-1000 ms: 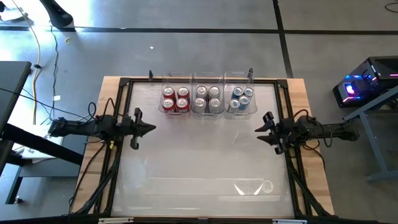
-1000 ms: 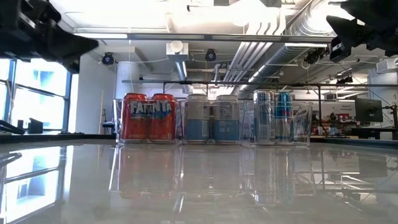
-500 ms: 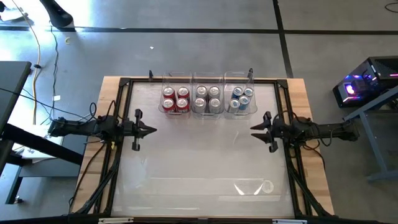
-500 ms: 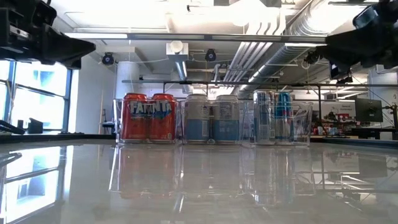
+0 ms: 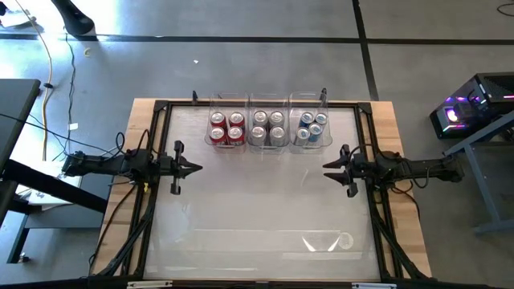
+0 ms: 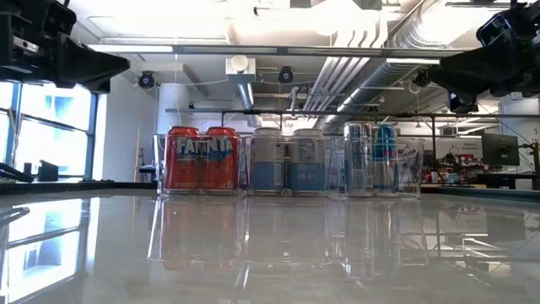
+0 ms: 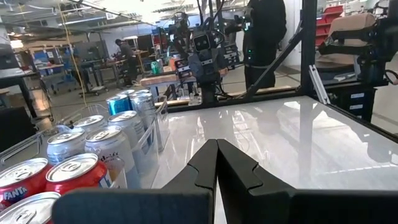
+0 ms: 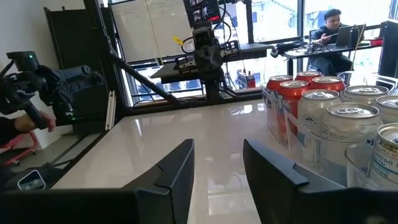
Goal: Sort soda cans
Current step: Return to Home Position
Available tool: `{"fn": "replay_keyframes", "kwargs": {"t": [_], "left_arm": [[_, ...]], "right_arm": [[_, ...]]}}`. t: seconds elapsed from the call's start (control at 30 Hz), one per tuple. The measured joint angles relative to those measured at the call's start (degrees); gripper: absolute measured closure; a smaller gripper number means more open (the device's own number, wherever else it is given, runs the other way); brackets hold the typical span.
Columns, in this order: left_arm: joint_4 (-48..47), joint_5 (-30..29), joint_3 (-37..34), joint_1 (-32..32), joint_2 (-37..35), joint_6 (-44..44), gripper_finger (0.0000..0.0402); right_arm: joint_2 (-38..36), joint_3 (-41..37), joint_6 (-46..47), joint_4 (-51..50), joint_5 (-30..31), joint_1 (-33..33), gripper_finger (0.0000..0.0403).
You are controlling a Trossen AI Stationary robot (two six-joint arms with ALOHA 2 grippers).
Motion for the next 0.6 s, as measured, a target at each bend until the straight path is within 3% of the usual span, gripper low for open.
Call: {"fn": "replay_keyframes", "kwargs": {"t": [0.23,0.6], "left_arm": [[0.0,-0.14,0.0,0.0,0.0,5.4,0.0401],[-0.02,-0.04,0.0,0.0,0.0,-1.65,0.0401]], "right_arm": [[0.0,0.0,0.0,0.03,0.0,0.0,0.0271],[0.0,-0.02,0.0,0.03,0.0,-0.01,0.0271]]}}
